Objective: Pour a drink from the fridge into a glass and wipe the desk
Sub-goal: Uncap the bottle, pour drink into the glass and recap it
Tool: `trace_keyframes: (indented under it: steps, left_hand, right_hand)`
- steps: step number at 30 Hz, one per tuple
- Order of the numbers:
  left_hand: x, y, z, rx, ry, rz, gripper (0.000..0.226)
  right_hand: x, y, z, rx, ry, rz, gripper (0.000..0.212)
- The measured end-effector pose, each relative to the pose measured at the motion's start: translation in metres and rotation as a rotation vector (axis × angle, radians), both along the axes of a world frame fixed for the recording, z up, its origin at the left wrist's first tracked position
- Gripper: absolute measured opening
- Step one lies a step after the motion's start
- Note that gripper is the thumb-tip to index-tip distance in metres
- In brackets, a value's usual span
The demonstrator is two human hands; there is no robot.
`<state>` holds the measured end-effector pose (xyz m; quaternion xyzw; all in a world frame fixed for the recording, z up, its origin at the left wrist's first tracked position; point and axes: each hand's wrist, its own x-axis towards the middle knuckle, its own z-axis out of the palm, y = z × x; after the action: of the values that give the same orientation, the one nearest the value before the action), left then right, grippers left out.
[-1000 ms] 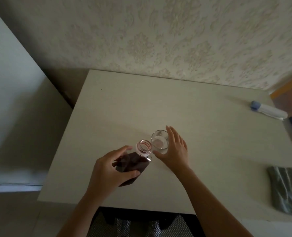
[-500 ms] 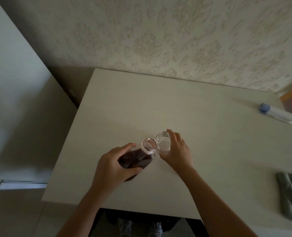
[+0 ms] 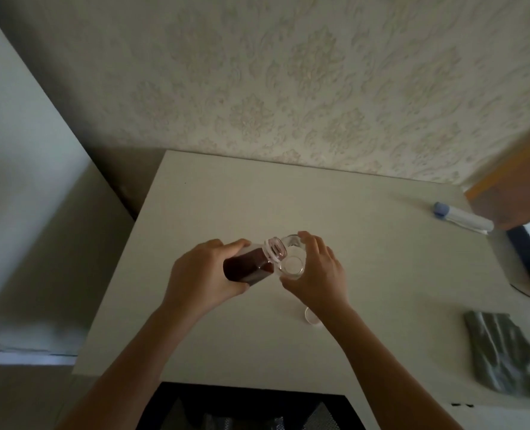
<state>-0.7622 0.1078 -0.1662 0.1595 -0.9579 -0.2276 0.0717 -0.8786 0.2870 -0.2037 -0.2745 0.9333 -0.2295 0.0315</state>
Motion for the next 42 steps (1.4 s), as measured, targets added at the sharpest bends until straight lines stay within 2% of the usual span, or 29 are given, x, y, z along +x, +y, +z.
trace_keyframes:
  steps: [7,25,42]
  left_hand:
    - [0.000,0.009,0.020,-0.157,-0.096,-0.035,0.074]
    - [0.005,0.014,0.028,-0.174,-0.176,-0.065,0.072]
    - [0.007,0.015,0.026,-0.155,-0.189,-0.065,0.071]
  right_hand:
    - [0.008,0.003,0.008,0.010,0.021,-0.003,0.080]
    - [0.016,0.002,0.008,0.037,0.053,0.032,0.081]
    - [0.018,0.003,0.012,0.043,-0.023,0.023,0.080]
